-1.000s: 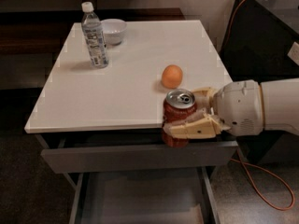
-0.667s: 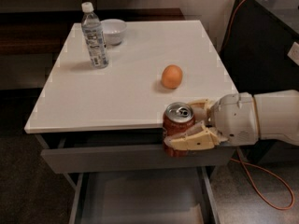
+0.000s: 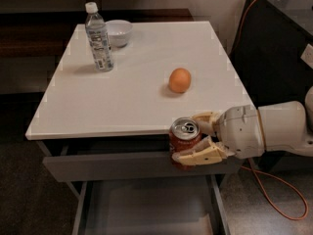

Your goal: Place coke can into middle drawer

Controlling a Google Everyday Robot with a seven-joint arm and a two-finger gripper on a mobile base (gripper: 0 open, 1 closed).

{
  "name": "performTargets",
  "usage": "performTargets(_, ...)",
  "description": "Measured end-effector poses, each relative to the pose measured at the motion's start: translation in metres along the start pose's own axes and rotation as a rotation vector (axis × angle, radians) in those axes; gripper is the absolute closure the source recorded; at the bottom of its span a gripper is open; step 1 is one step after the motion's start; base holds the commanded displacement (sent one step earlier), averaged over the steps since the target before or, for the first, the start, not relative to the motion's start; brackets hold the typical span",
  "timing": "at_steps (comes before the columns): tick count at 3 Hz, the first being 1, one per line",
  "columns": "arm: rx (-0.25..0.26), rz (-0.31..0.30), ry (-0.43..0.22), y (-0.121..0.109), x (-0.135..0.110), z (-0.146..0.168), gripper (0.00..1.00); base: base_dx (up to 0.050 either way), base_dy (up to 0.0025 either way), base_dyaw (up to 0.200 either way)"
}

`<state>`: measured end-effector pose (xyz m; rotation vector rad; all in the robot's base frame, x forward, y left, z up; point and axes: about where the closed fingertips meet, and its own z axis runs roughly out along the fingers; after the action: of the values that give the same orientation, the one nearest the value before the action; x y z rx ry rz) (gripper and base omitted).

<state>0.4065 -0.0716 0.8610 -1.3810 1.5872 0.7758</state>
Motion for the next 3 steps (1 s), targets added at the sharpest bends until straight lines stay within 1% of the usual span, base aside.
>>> performTargets(1, -0.012, -0.019, -0.002, 0.012, 0.012, 0.01, 1.0, 0.0, 0.0, 0.0)
performTargets(2, -0.047, -0.054, -0.004, 0.03, 0.031, 0.026, 1.0, 0.0, 0.0, 0.0)
performTargets(3, -0.095, -0.103, -0.009, 0.046, 0.052, 0.046, 1.0, 0.0, 0.0, 0.0)
